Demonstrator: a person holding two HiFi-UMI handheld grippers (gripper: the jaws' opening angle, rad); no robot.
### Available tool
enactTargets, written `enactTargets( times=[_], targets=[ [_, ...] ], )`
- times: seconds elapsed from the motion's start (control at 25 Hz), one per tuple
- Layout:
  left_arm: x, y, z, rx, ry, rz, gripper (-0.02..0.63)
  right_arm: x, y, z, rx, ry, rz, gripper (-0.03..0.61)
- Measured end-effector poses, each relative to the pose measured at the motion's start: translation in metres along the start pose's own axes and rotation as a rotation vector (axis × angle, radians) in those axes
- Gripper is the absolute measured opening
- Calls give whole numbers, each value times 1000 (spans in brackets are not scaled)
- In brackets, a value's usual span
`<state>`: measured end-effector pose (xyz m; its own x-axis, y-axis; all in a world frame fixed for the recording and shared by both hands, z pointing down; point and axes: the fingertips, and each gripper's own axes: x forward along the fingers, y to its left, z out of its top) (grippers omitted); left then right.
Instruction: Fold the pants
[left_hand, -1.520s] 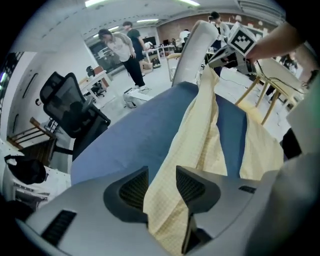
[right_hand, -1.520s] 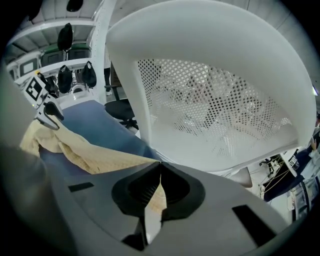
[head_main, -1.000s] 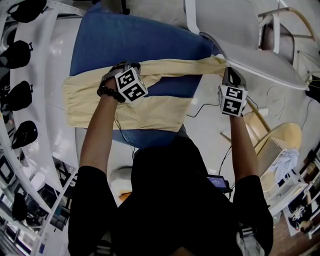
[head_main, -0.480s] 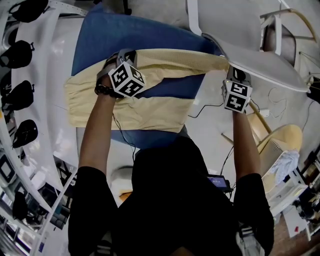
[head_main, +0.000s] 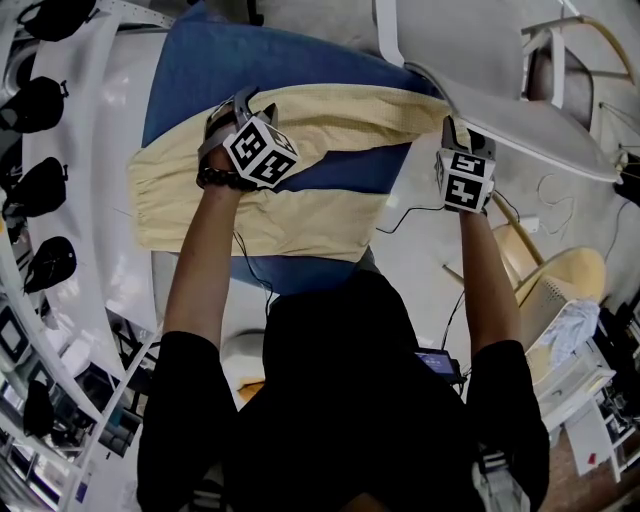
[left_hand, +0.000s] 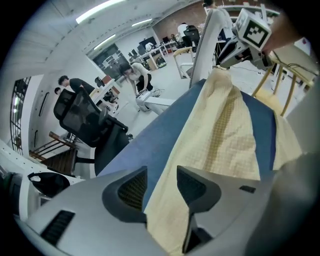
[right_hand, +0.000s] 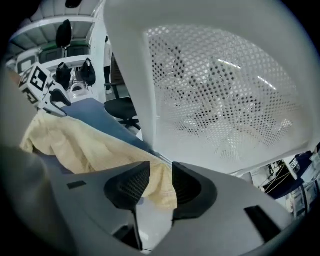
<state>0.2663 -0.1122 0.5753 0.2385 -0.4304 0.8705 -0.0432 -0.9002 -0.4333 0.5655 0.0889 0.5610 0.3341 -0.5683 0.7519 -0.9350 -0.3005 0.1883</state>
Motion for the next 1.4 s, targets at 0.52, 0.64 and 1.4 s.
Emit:
enactTargets(
  times=[0.52,0.64,1.4],
  targets=[
    [-58,-77,5,-10,-136,-61,131,-39,44,-35,-178,8,10,124],
    [-62,-122,8,53,-153,-120,109,-37,63,-60,-235,49,67,98],
    [-31,-168,-17,71,-30,-216,147,10,85,-60,-791,58,96,75]
  ],
)
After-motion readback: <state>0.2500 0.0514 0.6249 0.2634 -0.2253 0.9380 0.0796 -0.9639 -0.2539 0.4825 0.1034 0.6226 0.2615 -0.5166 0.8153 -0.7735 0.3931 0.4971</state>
